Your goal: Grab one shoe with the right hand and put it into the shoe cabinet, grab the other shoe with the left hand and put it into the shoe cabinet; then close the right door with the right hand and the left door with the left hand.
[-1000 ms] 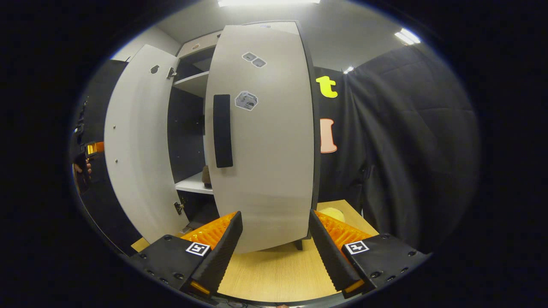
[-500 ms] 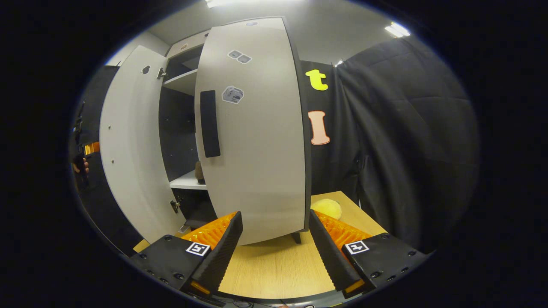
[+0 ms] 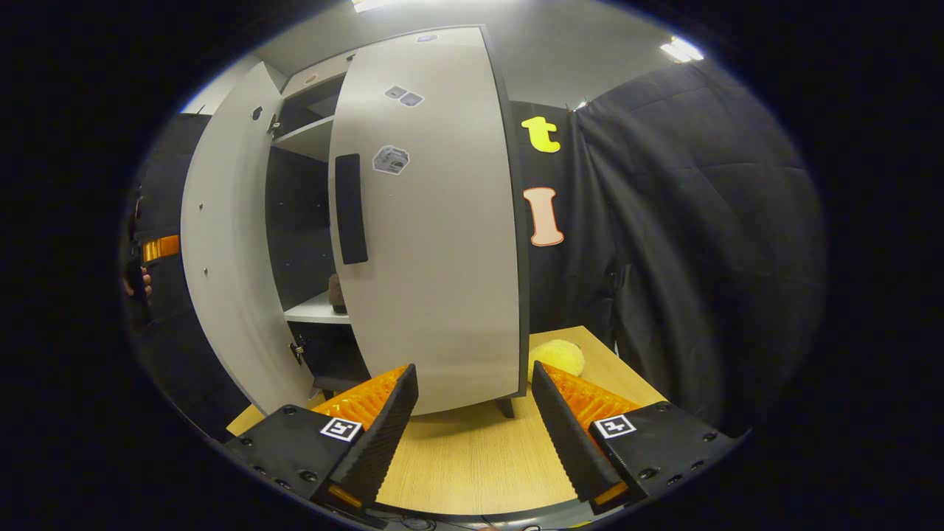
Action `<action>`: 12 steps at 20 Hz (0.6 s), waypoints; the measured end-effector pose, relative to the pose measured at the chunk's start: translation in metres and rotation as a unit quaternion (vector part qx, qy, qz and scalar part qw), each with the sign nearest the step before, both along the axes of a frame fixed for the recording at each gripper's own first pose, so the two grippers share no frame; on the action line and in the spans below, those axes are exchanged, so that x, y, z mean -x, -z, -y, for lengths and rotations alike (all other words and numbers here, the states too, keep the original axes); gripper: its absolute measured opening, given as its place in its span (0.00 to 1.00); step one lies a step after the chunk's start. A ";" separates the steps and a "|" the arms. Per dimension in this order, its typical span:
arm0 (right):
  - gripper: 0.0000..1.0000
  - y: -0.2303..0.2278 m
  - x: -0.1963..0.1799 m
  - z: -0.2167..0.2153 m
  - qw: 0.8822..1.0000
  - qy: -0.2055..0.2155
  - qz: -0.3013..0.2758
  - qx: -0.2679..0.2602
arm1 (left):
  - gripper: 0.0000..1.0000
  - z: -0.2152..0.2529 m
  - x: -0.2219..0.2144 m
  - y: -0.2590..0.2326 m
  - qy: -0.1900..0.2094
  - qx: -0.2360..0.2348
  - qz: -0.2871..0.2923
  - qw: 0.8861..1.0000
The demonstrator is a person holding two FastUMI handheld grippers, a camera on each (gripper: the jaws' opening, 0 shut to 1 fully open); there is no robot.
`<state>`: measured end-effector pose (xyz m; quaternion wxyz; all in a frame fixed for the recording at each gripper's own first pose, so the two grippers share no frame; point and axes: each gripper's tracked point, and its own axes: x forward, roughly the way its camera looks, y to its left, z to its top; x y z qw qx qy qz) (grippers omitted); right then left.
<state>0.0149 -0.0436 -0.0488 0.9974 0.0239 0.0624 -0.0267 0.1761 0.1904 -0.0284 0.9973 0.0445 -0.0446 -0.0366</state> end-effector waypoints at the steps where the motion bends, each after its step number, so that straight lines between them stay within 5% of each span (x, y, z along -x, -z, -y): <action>1: 0.99 0.001 0.001 0.003 1.000 0.003 0.000 -0.001 | 0.93 0.006 -0.003 -0.002 0.002 0.000 0.004 1.000; 5: 0.98 0.001 0.004 0.012 1.000 0.019 0.002 -0.003 | 0.88 0.032 -0.012 0.000 0.020 0.007 0.006 1.000; 12: 0.98 -0.004 0.006 0.017 0.999 0.033 0.006 0.005 | 1.00 0.095 -0.030 0.001 0.076 0.018 0.017 0.997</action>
